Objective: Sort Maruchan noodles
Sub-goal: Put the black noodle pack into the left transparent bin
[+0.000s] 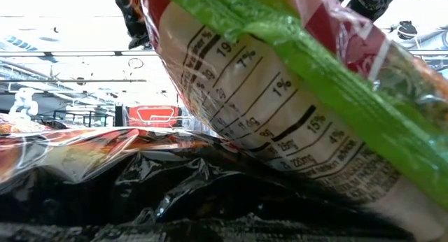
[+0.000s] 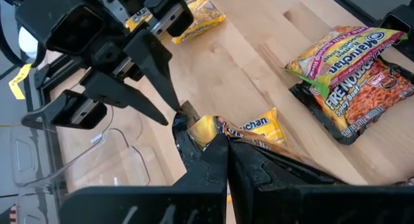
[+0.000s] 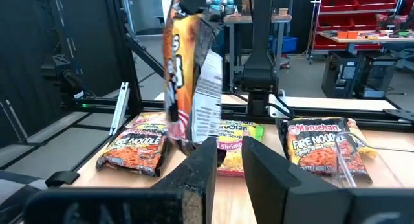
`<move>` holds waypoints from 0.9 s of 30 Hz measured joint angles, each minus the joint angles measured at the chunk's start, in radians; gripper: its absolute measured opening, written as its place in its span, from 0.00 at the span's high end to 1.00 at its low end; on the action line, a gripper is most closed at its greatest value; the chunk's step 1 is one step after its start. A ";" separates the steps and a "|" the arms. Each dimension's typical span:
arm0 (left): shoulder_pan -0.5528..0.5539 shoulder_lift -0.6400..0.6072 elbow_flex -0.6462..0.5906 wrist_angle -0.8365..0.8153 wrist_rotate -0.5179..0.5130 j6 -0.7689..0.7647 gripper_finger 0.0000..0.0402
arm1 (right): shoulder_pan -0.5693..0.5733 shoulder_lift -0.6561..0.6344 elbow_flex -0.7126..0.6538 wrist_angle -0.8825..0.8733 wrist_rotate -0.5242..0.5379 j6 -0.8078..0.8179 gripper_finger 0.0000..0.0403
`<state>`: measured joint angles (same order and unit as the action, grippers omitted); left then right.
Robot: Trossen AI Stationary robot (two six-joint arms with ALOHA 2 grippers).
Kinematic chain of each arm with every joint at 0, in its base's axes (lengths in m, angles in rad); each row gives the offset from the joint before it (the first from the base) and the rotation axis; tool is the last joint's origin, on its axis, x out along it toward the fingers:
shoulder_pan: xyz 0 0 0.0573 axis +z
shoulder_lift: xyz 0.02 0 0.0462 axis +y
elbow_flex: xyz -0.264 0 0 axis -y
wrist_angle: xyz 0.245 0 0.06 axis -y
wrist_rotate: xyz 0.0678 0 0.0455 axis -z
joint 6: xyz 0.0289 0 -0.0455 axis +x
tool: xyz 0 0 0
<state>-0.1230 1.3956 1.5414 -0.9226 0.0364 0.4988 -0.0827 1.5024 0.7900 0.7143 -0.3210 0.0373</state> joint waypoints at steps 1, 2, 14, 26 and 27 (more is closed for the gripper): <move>0.000 0.000 0.000 0.000 0.000 0.000 1.00 | 0.000 0.000 0.000 0.000 -0.003 0.000 0.83; 0.000 0.000 0.000 0.000 0.000 0.000 1.00 | 0.000 0.000 0.000 -0.001 -0.012 0.000 0.83; -0.001 0.000 0.000 -0.007 0.000 -0.007 1.00 | 0.000 0.000 0.000 -0.033 -0.049 -0.008 0.83; -0.002 0.000 0.000 -0.011 0.000 -0.010 1.00 | 0.000 -0.001 0.000 -0.060 -0.050 -0.027 0.83; -0.002 0.000 0.000 -0.011 0.000 -0.010 1.00 | 0.000 -0.001 0.000 -0.061 -0.050 -0.030 0.83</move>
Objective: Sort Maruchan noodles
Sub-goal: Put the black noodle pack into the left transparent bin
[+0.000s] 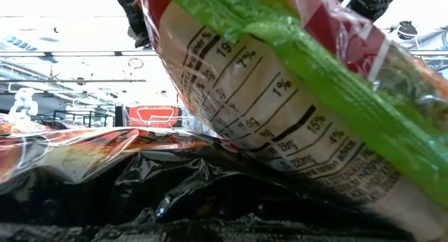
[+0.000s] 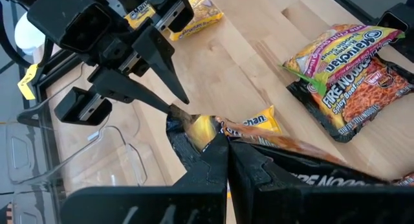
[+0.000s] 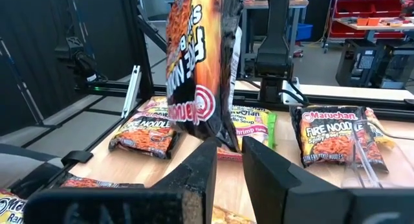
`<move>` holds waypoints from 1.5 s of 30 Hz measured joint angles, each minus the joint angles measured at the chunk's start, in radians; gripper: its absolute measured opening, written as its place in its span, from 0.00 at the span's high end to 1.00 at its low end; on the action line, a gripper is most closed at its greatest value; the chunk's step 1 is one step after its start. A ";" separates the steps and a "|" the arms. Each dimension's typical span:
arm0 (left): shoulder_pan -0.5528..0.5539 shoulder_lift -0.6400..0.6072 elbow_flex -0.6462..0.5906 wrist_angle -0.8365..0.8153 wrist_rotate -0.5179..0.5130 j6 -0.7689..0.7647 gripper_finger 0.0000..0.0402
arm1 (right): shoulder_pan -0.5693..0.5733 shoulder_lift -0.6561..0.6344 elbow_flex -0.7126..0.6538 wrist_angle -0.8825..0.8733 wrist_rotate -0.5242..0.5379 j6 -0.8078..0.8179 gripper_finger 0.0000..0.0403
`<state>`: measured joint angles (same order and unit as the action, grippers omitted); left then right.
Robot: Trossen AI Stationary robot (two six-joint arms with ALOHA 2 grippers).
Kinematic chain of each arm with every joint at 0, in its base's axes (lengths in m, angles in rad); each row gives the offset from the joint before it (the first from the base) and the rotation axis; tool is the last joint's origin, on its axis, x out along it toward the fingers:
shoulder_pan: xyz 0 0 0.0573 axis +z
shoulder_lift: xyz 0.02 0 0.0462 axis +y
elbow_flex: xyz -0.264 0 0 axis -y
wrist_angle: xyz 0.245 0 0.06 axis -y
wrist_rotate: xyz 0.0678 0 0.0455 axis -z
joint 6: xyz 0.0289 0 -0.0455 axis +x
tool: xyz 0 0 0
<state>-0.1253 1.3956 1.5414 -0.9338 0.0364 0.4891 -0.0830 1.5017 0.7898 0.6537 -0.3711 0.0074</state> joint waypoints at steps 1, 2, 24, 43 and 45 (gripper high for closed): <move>0.000 0.000 0.000 0.000 0.000 0.001 1.00 | 0.000 0.000 0.000 0.000 0.000 -0.007 0.83; 0.000 0.000 0.000 0.000 0.000 0.003 1.00 | 0.000 0.000 0.000 0.000 0.000 -0.016 0.83; 0.024 -0.001 0.000 0.027 0.051 0.040 1.00 | 0.000 0.069 0.043 0.055 -0.026 -0.020 0.83; 0.029 -0.001 0.000 0.029 0.051 0.024 1.00 | 0.000 0.151 0.133 0.049 -0.051 -0.139 0.99; 0.029 -0.001 0.000 0.029 0.047 0.013 1.00 | 0.000 0.146 0.133 0.039 -0.050 -0.159 1.00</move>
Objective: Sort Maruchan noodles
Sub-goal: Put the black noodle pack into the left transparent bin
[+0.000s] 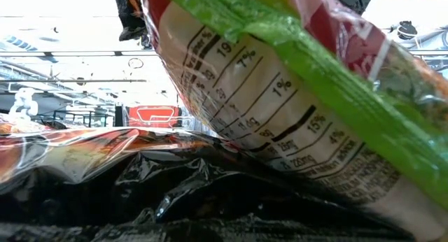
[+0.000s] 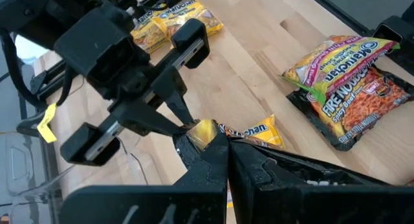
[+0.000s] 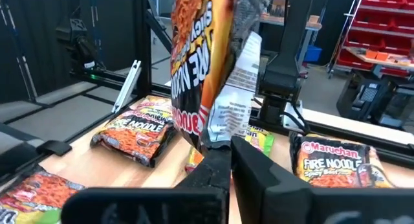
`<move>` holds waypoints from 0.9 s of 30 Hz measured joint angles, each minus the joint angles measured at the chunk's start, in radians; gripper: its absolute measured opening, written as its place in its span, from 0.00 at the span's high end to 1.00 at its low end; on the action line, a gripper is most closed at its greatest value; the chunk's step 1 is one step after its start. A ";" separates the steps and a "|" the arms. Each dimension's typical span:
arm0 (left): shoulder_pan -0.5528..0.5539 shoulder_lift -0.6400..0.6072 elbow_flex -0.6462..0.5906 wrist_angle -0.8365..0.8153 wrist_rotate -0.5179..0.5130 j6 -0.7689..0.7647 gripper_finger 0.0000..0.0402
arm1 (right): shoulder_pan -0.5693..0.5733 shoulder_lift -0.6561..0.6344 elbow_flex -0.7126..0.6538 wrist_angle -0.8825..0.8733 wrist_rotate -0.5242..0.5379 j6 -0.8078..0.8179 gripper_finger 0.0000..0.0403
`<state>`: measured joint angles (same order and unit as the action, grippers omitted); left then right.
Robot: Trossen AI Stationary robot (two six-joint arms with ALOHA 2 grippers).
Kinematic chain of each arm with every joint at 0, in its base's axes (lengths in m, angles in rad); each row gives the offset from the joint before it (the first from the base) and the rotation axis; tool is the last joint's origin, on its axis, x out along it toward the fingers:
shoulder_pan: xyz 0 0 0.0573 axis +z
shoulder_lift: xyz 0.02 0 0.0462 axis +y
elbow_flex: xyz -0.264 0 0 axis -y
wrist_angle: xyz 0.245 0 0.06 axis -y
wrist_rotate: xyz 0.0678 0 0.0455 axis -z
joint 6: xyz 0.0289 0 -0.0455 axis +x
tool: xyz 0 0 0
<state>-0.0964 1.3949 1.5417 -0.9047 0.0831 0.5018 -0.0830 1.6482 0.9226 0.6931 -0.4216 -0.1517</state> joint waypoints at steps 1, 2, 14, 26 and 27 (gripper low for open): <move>0.000 0.000 0.000 0.000 -0.007 -0.008 1.00 | 0.000 0.000 0.000 0.000 0.000 -0.009 1.00; 0.000 0.000 0.000 0.000 -0.013 -0.014 1.00 | 0.000 0.000 0.000 -0.001 0.000 -0.016 1.00; 0.004 0.000 0.000 0.001 -0.143 -0.162 0.93 | 0.000 -0.003 0.000 -0.018 0.001 -0.019 1.00; 0.007 0.000 0.000 0.032 -0.253 -0.197 0.73 | 0.000 -0.003 0.000 -0.018 0.001 -0.018 1.00; 0.007 0.000 0.000 0.033 -0.268 -0.189 0.72 | 0.000 -0.003 0.000 -0.018 0.001 -0.018 1.00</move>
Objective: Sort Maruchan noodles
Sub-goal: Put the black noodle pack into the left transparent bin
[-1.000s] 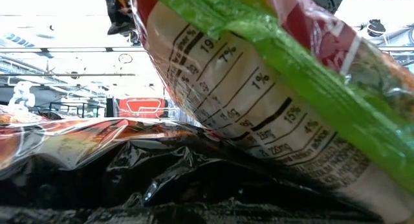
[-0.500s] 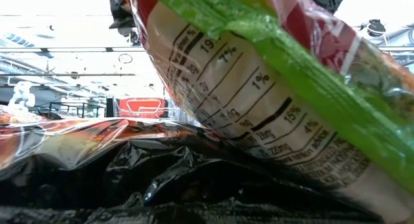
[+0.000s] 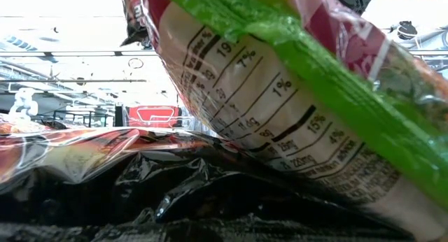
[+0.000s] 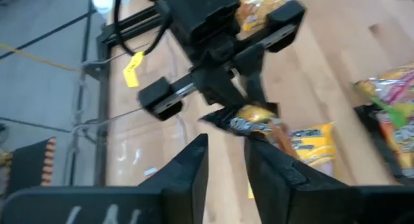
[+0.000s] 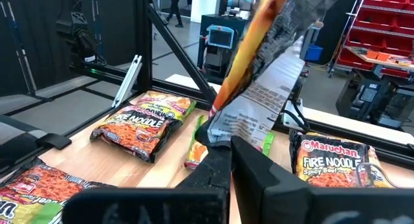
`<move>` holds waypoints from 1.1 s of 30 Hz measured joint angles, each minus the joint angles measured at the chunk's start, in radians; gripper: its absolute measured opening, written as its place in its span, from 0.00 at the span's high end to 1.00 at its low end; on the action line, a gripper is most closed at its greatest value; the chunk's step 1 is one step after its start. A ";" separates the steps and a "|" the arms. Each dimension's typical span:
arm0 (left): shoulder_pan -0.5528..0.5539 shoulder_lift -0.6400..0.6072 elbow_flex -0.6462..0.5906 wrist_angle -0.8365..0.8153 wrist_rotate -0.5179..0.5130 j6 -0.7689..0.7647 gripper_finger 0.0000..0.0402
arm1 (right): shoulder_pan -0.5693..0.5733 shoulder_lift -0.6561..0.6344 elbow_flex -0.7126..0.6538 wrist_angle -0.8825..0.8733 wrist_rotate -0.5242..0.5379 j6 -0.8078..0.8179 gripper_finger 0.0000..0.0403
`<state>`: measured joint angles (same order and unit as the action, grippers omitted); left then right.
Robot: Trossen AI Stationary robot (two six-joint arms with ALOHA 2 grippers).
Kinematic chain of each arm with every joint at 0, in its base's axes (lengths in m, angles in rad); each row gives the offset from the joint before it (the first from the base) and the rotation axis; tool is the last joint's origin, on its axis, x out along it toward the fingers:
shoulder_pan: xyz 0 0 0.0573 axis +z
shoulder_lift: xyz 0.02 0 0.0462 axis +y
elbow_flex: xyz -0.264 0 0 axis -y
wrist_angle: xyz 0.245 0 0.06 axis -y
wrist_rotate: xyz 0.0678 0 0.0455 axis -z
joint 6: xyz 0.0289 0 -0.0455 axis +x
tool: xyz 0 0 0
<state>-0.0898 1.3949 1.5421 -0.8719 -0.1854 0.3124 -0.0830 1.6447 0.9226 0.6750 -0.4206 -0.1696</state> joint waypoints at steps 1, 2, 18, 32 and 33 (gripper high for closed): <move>0.000 0.000 0.000 0.000 -0.011 0.003 0.71 | 0.000 0.000 0.000 0.000 0.000 0.000 1.00; 0.000 0.000 0.000 0.000 -0.022 0.009 0.70 | 0.000 0.000 0.000 0.000 0.001 -0.001 1.00; 0.000 0.000 0.000 -0.139 -0.035 0.042 0.70 | 0.000 -0.001 0.000 0.000 0.008 -0.041 1.00; -0.022 -0.004 0.000 -0.463 -0.025 -0.303 0.70 | -0.023 -0.091 0.000 -0.056 0.032 -0.049 1.00; -0.028 -0.004 0.000 -0.480 -0.024 -0.328 0.70 | -0.028 -0.102 0.000 -0.067 0.033 -0.052 1.00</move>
<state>-0.1180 1.3907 1.5421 -1.3521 -0.2096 -0.0152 -0.1107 1.5430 0.9226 0.6079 -0.3878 -0.2212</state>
